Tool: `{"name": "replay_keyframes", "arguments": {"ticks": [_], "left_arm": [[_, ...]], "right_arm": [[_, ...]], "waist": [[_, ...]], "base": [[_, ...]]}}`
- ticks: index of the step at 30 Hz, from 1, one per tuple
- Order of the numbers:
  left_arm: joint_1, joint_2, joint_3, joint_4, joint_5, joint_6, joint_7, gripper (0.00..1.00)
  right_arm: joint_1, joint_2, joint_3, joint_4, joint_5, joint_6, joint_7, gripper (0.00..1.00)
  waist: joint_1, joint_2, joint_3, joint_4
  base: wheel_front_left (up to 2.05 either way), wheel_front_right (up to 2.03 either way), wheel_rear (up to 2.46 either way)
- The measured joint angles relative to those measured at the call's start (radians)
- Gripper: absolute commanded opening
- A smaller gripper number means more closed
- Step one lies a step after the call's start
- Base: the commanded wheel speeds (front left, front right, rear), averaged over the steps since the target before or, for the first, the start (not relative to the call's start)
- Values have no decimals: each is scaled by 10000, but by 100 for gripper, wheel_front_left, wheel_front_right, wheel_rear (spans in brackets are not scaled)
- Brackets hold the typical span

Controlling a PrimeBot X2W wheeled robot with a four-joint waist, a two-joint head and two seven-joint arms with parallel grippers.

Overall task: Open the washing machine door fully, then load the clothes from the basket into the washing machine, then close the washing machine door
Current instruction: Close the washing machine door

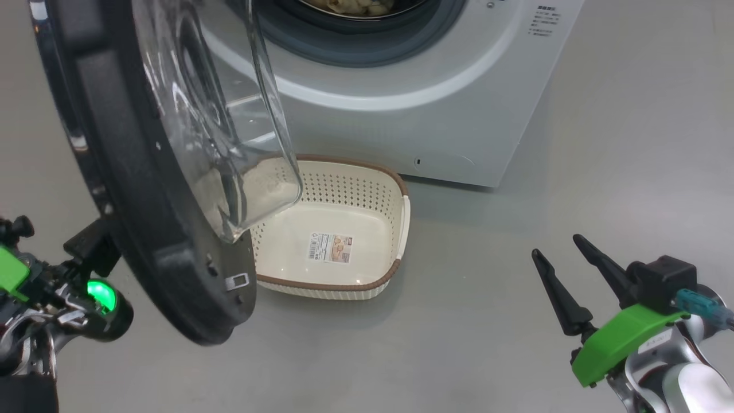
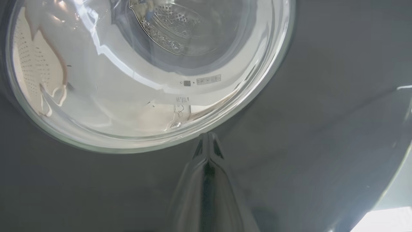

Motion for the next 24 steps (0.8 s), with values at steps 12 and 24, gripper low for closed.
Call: {"name": "replay_keyframes", "arguments": {"ticks": [12,24], "left_arm": [[22,-422,-236,-593,12,194,-111,0],[-193,-744,-460,-541,115,192,-295,0]], "right_arm": [[-52,180,-163,65,-17,0,-228,100],[-261,293,-178,31,-456,0,-619,100]], "waist": [[0,0,-7,-950],[0,0,-139,-1704]], "base": [[0,0,0],[0,0,0]]}}
